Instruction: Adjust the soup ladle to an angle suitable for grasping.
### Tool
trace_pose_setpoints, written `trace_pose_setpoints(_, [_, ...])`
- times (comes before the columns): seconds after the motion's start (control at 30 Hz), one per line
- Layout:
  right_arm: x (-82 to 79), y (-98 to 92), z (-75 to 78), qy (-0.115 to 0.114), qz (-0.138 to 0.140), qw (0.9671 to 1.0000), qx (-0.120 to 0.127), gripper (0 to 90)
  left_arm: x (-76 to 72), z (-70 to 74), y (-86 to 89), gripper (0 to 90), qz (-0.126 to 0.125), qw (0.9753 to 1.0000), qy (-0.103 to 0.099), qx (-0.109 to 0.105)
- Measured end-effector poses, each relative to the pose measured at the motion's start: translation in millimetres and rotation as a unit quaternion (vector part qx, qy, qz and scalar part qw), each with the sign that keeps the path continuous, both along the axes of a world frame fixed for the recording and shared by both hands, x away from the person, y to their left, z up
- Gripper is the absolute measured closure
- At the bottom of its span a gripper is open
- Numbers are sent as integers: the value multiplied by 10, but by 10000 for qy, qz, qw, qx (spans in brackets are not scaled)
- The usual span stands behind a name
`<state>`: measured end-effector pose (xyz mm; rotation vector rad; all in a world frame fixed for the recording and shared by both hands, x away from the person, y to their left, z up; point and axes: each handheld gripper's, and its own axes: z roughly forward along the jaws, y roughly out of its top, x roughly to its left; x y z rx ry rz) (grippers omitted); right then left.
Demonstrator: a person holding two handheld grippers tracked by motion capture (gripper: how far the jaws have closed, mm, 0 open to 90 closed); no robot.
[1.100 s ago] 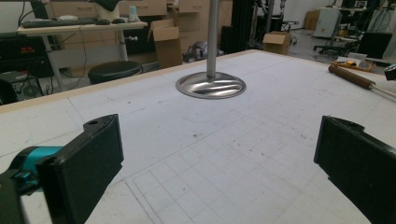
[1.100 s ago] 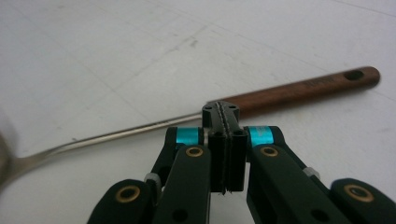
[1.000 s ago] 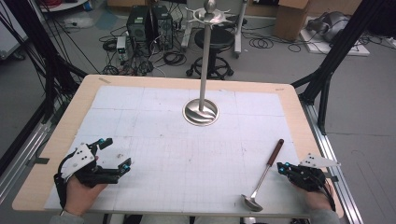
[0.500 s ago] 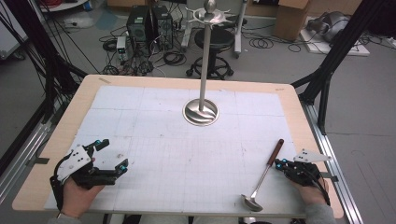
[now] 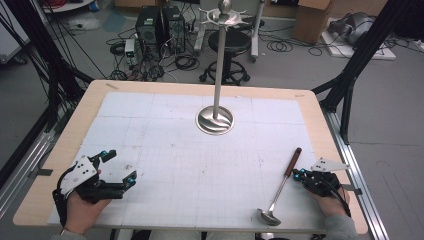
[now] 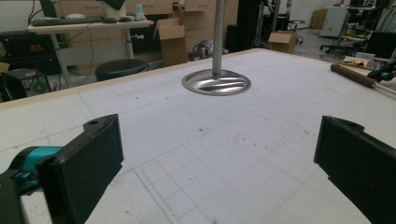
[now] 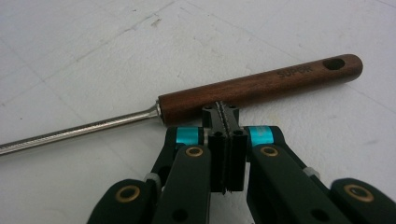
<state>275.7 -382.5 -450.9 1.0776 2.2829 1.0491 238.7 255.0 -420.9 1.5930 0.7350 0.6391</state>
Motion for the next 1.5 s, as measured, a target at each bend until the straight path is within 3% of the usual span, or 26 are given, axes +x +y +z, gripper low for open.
trace_pose_setpoints(0.93, [158,219,4,-40,381,9992,-106,900,-24,-9,19,18,56,10000,12,44])
trace_pose_setpoints(1.5, [271,554,16,-9,837,9963,-177,900,-67,-13,61,18,132,9999,22,42])
